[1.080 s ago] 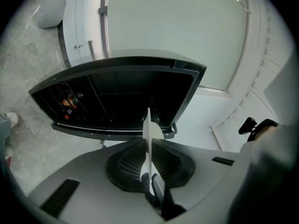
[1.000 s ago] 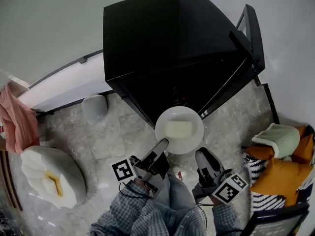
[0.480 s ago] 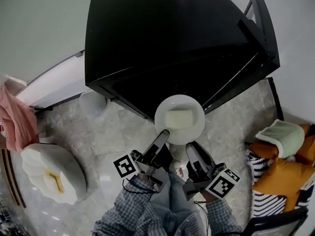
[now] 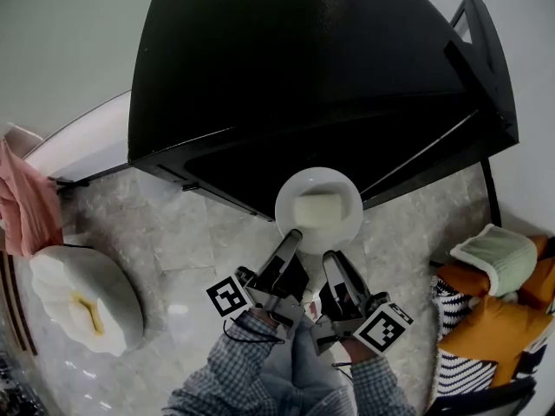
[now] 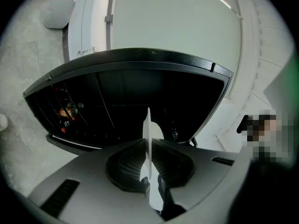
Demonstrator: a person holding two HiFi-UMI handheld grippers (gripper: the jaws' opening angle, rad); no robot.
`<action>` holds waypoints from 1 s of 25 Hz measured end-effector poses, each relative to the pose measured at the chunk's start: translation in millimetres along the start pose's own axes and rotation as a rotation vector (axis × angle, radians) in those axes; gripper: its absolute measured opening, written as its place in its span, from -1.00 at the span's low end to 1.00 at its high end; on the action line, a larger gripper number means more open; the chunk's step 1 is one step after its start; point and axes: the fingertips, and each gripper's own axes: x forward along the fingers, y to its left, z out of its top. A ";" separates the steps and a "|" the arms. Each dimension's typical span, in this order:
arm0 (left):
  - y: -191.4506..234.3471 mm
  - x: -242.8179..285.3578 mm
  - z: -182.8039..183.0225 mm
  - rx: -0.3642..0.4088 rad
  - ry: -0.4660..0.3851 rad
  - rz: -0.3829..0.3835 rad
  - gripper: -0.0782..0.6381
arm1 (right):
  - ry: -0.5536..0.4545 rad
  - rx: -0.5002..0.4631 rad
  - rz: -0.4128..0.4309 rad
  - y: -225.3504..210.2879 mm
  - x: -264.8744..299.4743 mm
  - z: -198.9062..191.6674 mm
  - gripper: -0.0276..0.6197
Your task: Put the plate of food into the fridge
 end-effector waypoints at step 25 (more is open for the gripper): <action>75.3 25.9 36.5 -0.052 -0.122 0.081 -0.70 | 0.029 0.112 -0.045 -71.6 62.1 3.5 -0.80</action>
